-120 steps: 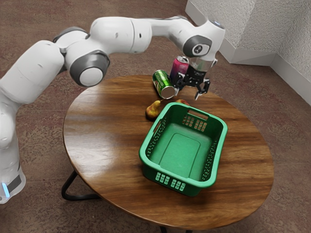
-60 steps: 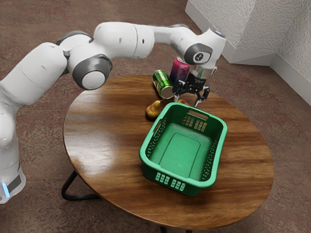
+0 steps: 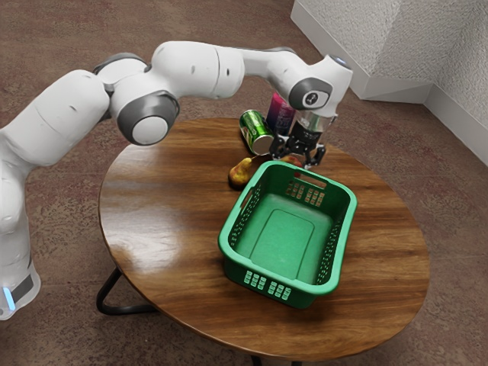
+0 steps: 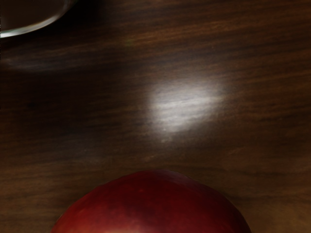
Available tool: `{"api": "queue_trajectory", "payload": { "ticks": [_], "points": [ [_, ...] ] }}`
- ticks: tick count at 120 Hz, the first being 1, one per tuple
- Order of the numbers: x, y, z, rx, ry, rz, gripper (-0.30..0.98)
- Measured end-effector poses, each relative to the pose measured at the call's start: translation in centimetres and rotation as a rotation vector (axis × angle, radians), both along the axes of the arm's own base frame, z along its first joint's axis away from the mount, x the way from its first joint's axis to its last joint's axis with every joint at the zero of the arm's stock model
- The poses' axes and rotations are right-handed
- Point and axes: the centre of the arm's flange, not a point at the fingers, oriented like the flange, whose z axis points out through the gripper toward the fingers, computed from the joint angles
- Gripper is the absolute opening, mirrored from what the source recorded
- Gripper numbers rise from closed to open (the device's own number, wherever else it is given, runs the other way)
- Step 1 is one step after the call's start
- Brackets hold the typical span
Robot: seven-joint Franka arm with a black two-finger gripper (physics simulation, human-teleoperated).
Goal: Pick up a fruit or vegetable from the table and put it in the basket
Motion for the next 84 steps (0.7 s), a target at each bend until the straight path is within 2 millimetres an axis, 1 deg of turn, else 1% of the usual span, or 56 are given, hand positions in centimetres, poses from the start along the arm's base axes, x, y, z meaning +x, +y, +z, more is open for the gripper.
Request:
{"api": "queue_trajectory", "payload": {
  "ticks": [5, 11, 31, 43, 51, 61, 72, 84],
  "points": [
    [0.0, 0.1, 0.0, 0.001, 0.000, 0.001, 0.49],
    [0.0, 0.2, 0.0, 0.004, 0.000, 0.002, 0.45],
    [-0.1, 0.3, 0.6, 0.009, -0.004, 0.005, 0.42],
    [-0.2, 0.4, 1.4, 0.012, -0.012, 0.007, 0.41],
    [-0.2, 0.3, 3.2, 0.017, -0.041, 0.005, 0.40],
    [-0.1, 0.1, 6.2, 0.025, -0.088, 0.000, 0.41],
    [-0.7, -0.2, 9.4, 0.028, -0.130, -0.002, 0.41],
    [-1.5, -0.7, 12.2, 0.025, -0.159, -0.009, 0.41]
  ]
}}
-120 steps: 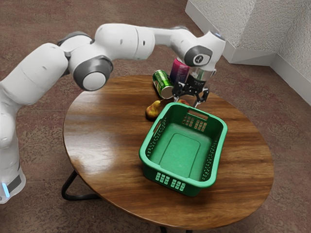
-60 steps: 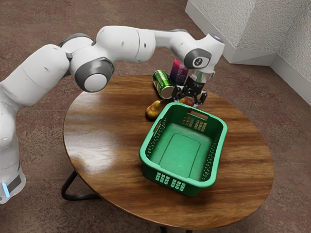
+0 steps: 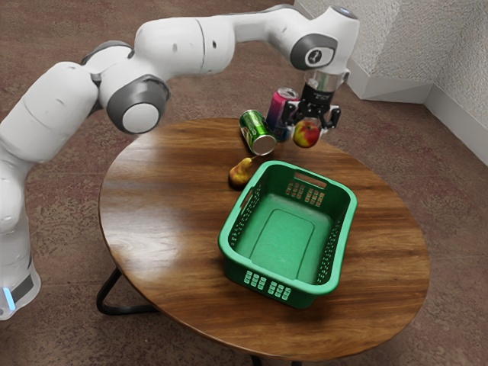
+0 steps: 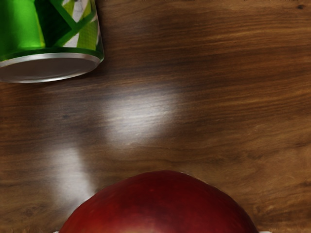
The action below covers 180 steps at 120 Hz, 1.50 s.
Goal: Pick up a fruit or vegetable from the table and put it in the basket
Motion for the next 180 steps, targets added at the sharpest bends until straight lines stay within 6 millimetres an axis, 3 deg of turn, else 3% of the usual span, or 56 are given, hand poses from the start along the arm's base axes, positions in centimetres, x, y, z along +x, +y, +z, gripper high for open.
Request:
{"api": "queue_trajectory", "payload": {
  "ticks": [19, 32, 46, 65, 132, 143, 158, 166, 180],
  "points": [
    [-1.4, -3.6, 3.7, -0.037, -0.013, -0.059, 0.41],
    [-1.8, -5.8, 4.0, -0.064, 0.010, -0.095, 0.41],
    [-2.9, -6.7, 4.5, -0.082, 0.047, -0.108, 0.41],
    [-4.1, -8.6, 3.8, -0.115, 0.103, -0.130, 0.41],
    [-4.6, -18.7, -0.4, -0.121, 0.216, -0.241, 0.41],
    [-4.8, -19.5, -1.1, -0.119, 0.233, -0.245, 0.41],
    [-4.8, -20.3, -1.5, -0.108, 0.240, -0.250, 0.57],
    [-4.9, -21.3, -1.5, -0.091, 0.239, -0.263, 0.62],
    [-5.0, -21.4, -1.2, -0.059, 0.234, -0.263, 0.66]
  ]
}}
